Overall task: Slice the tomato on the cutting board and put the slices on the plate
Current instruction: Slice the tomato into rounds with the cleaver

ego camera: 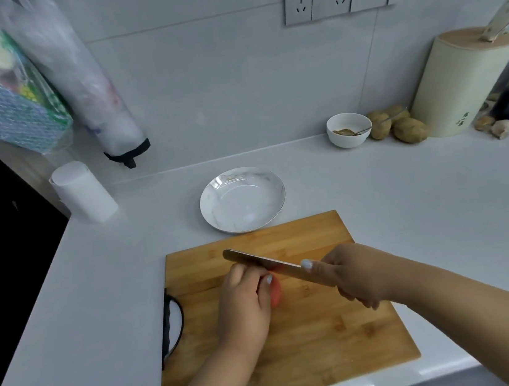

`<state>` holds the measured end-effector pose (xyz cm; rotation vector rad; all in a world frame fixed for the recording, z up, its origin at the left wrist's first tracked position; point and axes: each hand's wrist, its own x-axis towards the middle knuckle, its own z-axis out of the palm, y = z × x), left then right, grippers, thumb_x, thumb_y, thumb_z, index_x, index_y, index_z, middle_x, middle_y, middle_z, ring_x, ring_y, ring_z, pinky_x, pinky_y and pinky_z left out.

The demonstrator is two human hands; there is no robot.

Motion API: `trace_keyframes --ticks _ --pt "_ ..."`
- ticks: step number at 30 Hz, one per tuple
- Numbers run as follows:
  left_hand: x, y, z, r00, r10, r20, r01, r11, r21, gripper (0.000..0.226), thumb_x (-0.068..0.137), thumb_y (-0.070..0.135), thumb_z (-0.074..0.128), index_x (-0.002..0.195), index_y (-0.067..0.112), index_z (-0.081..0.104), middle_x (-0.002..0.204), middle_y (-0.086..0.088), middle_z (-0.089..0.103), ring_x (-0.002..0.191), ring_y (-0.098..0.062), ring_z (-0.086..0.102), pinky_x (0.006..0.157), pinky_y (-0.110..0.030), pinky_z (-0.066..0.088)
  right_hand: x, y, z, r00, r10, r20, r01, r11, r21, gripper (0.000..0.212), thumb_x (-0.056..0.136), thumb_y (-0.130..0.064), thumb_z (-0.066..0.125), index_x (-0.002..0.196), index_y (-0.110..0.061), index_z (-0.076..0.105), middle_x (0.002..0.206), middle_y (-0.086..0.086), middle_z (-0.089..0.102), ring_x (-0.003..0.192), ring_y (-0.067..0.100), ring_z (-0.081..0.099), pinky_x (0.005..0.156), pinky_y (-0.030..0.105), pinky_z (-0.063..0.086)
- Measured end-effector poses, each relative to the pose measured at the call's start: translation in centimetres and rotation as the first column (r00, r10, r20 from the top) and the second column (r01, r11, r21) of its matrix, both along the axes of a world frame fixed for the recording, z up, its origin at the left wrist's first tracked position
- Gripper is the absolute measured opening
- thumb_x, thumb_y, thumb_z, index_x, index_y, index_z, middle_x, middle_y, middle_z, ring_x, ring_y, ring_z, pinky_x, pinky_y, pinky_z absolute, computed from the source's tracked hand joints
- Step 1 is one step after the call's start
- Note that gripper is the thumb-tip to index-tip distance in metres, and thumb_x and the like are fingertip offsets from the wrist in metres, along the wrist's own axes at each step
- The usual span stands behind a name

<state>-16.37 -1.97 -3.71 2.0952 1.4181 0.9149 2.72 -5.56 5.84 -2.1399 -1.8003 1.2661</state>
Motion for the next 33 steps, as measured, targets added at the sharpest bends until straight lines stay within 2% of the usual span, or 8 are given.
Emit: trace_keyframes --ticks 5,12,16,21,25,29,31,33 --pt "-0.1 0.2 0.0 1.0 -0.002 0.004 0.002 1.0 0.002 0.007 0.088 0.017 0.059 0.088 0.022 0.064 0.092 0.012 0.05 0.086 -0.007 0.051 0.073 -0.012 0.038 0.4 0.3 0.5 1.0 0.004 -0.008 -0.004 0.999 -0.053 0.063 0.089 -0.068 0.031 0.077 -0.011 0.054 0.062 0.006 0.056 0.041 0.015 0.051 0.054 0.026 0.053" --pt "-0.3 0.3 -0.1 1.0 -0.017 -0.016 0.017 1.0 0.003 0.007 0.089 0.02 0.057 0.091 0.023 0.063 0.095 0.011 0.05 0.086 -0.003 0.05 0.072 -0.01 0.037 0.0 1.4 0.3 0.999 0.014 -0.03 -0.016 0.997 -0.081 0.063 0.091 -0.068 0.03 0.078 -0.012 0.055 0.057 0.003 0.052 0.042 0.015 0.049 0.051 0.026 0.05" --pt "-0.4 0.4 -0.2 1.0 -0.02 -0.013 0.02 1.0 0.005 0.007 0.089 0.02 0.057 0.091 0.023 0.063 0.096 0.011 0.051 0.087 -0.004 0.05 0.073 -0.011 0.038 -0.8 2.6 -0.4 0.999 0.029 -0.02 -0.03 0.996 -0.085 0.073 0.091 -0.069 0.028 0.088 -0.004 0.06 0.066 0.012 0.057 0.051 0.023 0.052 0.053 0.027 0.049" --pt "-0.4 0.5 -0.3 1.0 -0.027 -0.002 0.027 1.0 -0.002 0.007 0.089 0.019 0.058 0.092 0.021 0.064 0.098 0.01 0.053 0.089 -0.002 0.05 0.075 -0.006 0.036 -2.3 4.0 -1.1 0.999 0.046 -0.023 -0.047 0.996 -0.072 0.064 0.091 -0.07 0.029 0.076 -0.011 0.049 0.071 0.015 0.058 0.056 0.027 0.054 0.053 0.027 0.049" --pt "-0.4 0.4 -0.4 1.0 -0.019 -0.005 0.019 1.0 -0.017 0.008 0.09 0.022 0.057 0.094 0.023 0.064 0.098 0.011 0.051 0.088 -0.002 0.049 0.074 -0.007 0.036 -1.1 3.7 -1.0 1.0 0.021 -0.019 -0.023 0.994 -0.104 0.068 0.091 -0.069 0.03 0.081 -0.007 0.055 0.07 0.013 0.056 0.051 0.022 0.05 0.05 0.026 0.047" --pt "-0.5 0.4 -0.6 1.0 -0.02 -0.023 0.019 0.999 -0.026 0.009 0.091 0.025 0.055 0.096 0.025 0.063 0.1 0.013 0.05 0.089 -0.006 0.05 0.075 -0.011 0.037 0.1 3.1 -1.4 1.0 -0.016 -0.019 0.013 0.991 -0.137 0.081 0.089 -0.071 0.032 0.102 0.001 0.064 0.067 0.01 0.054 0.047 0.018 0.046 0.047 0.024 0.043" --pt "-0.5 0.5 -0.6 1.0 -0.016 -0.024 0.015 1.0 -0.025 0.01 0.091 0.025 0.055 0.096 0.025 0.063 0.099 0.013 0.049 0.089 -0.006 0.051 0.075 -0.011 0.037 -0.4 3.5 -2.1 1.0 -0.002 -0.022 -0.001 0.992 -0.127 0.084 0.088 -0.073 0.031 0.098 0.003 0.063 0.069 0.013 0.055 0.05 0.021 0.048 0.049 0.026 0.045" --pt "-0.6 0.5 -0.6 0.999 -0.02 -0.027 0.02 1.0 -0.017 0.009 0.091 0.024 0.055 0.096 0.024 0.063 0.099 0.013 0.05 0.089 -0.005 0.05 0.075 -0.01 0.036 -1.3 4.0 -2.8 1.0 0.016 -0.018 -0.018 0.993 -0.12 0.078 0.087 -0.074 0.029 0.082 -0.002 0.057 0.071 0.017 0.057 0.053 0.026 0.051 0.053 0.029 0.048"
